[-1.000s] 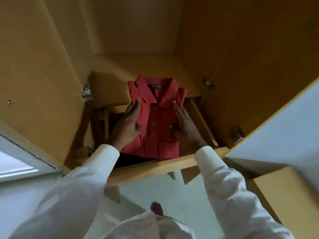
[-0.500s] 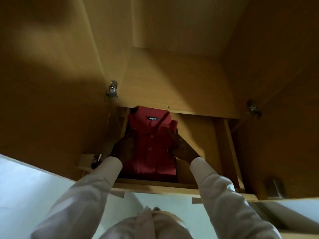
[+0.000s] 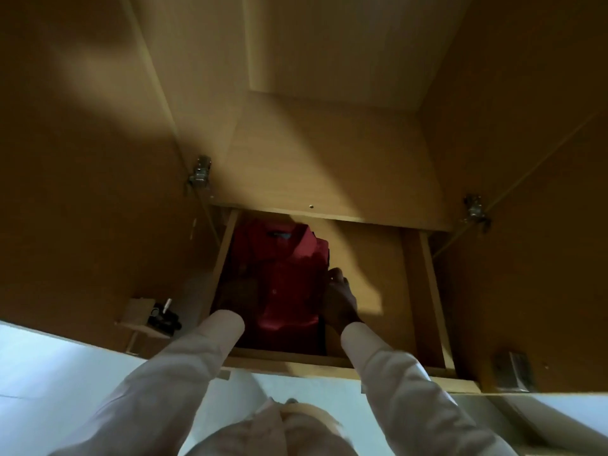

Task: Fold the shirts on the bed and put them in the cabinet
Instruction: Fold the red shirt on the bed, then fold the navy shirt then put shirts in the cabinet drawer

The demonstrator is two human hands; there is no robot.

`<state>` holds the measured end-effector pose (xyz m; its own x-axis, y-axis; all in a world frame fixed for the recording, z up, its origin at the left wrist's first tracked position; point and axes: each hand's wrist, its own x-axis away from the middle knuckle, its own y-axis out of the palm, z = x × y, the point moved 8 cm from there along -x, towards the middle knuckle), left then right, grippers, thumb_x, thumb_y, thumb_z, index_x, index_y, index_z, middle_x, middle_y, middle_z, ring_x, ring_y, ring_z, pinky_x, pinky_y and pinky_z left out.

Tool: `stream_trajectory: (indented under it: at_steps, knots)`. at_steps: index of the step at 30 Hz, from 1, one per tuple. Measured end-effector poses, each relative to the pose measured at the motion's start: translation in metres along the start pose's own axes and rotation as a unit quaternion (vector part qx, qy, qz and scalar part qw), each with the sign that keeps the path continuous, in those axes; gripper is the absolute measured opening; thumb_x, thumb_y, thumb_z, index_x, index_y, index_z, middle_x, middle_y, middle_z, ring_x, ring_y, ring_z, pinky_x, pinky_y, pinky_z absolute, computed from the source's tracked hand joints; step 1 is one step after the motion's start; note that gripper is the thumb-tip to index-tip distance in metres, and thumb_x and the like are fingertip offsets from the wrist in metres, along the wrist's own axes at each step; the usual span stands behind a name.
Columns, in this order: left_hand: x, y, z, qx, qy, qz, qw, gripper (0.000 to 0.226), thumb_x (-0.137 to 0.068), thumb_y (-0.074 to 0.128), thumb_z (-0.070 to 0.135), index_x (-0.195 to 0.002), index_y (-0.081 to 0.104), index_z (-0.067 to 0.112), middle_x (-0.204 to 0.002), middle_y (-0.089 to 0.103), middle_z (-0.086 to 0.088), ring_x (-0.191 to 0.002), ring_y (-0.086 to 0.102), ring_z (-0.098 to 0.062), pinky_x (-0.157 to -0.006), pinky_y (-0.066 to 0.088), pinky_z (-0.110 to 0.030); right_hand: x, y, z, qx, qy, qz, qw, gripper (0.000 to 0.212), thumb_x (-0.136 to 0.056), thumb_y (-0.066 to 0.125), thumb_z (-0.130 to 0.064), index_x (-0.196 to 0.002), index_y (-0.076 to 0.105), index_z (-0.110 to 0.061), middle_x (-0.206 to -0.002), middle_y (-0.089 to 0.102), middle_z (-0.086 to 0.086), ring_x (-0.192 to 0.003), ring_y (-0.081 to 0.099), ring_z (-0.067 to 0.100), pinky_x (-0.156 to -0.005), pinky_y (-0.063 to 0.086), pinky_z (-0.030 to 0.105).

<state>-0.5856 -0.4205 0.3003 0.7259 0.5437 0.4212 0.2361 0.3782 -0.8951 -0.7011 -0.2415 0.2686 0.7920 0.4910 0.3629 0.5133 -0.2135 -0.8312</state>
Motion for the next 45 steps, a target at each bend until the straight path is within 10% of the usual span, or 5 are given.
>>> stream_trajectory:
  at_steps: [5,10,22,34,45]
  knots:
    - [0.003,0.012,0.006,0.021,0.016,-0.01,1.0,0.037,-0.101,0.051,0.023,-0.135,0.054,0.009,-0.136,0.056,-0.012,-0.124,0.055,-0.029,-0.101,0.046,-0.036,0.016,0.006,0.012,-0.073,-0.001,-0.059,0.996,0.062,-0.089,0.065,-0.039,-0.145,0.041,-0.029,-0.137,0.042,0.006,-0.124,0.049,0.034,-0.102,0.049,0.048]
    - [0.016,0.017,0.046,0.146,0.117,0.001,0.982,0.037,-0.099,0.055,0.02,-0.135,0.055,0.014,-0.137,0.055,-0.005,-0.124,0.055,-0.025,-0.105,0.043,-0.034,0.048,-0.018,0.039,-0.132,-0.007,0.013,0.991,0.069,-0.091,0.068,-0.034,-0.151,0.036,-0.026,-0.153,0.032,0.003,-0.11,0.062,0.022,-0.097,0.052,0.034]
    - [0.158,0.051,0.142,0.312,0.362,-0.072,0.875,0.007,-0.089,0.065,0.014,-0.09,0.066,0.02,-0.071,0.061,0.011,-0.06,0.055,0.001,-0.06,0.042,-0.023,0.252,-0.04,0.074,-0.203,0.044,0.269,0.94,0.045,-0.089,0.068,-0.024,-0.133,0.057,-0.024,-0.128,0.051,-0.008,-0.09,0.063,0.004,-0.079,0.056,0.025]
    - [0.321,0.219,0.059,0.246,0.35,-0.319,0.846,0.012,-0.088,0.062,0.016,-0.094,0.068,0.024,-0.084,0.07,0.001,-0.072,0.069,-0.022,-0.057,0.056,-0.03,0.494,0.173,0.096,-0.267,0.291,0.261,0.881,0.031,-0.092,0.065,-0.029,-0.123,0.063,-0.029,-0.12,0.056,-0.011,-0.087,0.066,-0.002,-0.082,0.05,0.019]
    - [0.404,0.413,0.048,0.134,0.402,-0.445,0.789,0.006,-0.085,0.065,0.025,-0.092,0.066,0.027,-0.09,0.07,0.001,-0.083,0.07,-0.023,-0.075,0.06,-0.04,0.642,0.328,0.168,-0.322,0.464,0.334,0.754,0.028,-0.085,0.066,-0.007,-0.11,0.069,-0.018,-0.103,0.067,-0.009,-0.084,0.065,0.011,-0.082,0.052,0.024]
